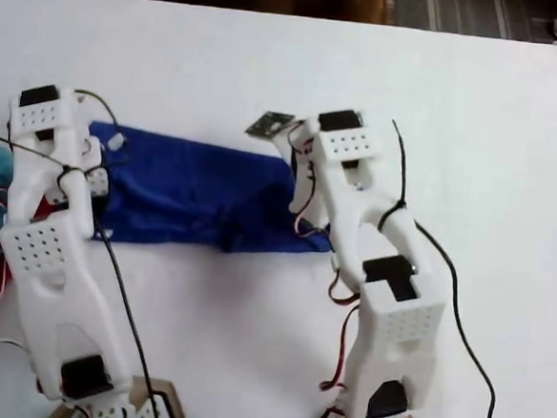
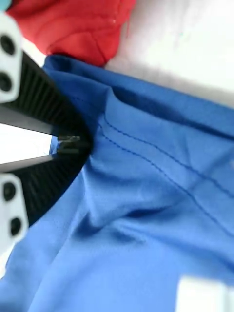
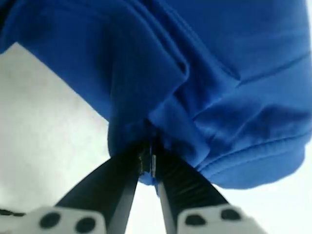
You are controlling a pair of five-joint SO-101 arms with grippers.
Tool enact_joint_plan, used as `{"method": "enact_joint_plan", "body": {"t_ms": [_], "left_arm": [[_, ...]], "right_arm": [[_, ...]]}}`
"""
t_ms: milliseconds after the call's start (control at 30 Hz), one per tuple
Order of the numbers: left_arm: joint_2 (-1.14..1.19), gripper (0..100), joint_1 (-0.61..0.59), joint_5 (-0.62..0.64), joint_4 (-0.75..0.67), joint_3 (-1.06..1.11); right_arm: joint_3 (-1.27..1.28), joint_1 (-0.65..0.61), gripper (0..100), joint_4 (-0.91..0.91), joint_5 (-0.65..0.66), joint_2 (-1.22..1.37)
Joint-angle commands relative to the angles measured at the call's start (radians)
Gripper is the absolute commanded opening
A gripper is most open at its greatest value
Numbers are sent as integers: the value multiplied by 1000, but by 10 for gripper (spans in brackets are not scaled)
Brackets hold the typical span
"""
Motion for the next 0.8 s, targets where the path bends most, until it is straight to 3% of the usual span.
{"method": "enact_joint_plan", "body": {"t_ms": [0,267,767], "left_arm": [[17,24,-48,-2,14,28],[17,24,-48,-2,14,28],[17,24,-48,-3,14,28]], "right_arm": [[23,4,19,-99,8,-65],[52,31,19,-302,9,-15],[-150,85,19,-381,6,119]]}}
